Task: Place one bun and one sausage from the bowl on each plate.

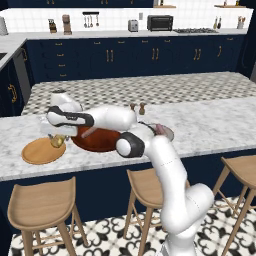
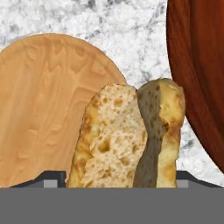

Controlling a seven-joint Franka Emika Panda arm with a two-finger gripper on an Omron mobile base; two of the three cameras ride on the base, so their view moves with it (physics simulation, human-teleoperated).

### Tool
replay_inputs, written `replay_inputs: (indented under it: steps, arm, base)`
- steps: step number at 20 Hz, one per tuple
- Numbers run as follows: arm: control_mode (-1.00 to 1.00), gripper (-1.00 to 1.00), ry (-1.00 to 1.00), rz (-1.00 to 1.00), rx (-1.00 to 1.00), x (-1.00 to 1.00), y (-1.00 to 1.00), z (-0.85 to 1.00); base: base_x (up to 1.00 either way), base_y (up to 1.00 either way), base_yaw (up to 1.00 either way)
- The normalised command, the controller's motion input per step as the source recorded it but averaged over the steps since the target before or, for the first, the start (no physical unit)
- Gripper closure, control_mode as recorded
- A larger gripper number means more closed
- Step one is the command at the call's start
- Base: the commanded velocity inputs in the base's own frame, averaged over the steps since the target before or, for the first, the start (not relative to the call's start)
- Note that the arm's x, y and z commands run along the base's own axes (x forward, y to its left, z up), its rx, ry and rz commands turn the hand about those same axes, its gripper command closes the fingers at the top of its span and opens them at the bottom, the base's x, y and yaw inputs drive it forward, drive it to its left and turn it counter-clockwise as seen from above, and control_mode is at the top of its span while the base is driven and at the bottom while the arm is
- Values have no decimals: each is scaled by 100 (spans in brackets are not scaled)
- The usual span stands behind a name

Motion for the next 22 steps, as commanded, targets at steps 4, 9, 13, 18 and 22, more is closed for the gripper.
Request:
replay_inputs:
  steps: [4, 9, 13, 18, 22]
  arm:
    - [-100, 100, 0, 8, 0, 0, 0, -16]
    - [-100, 100, 0, 6, 0, -12, 0, -13]
    - [-100, 100, 0, 5, 0, -15, 0, -23]
    - [-100, -100, 0, 2, 0, -4, 5, -22]
    - [-100, -100, -2, 0, 0, 0, 0, -6]
  base:
    - [0, 0, 0]
    - [0, 0, 0]
    - [0, 0, 0]
    - [0, 0, 0]
    - [0, 0, 0]
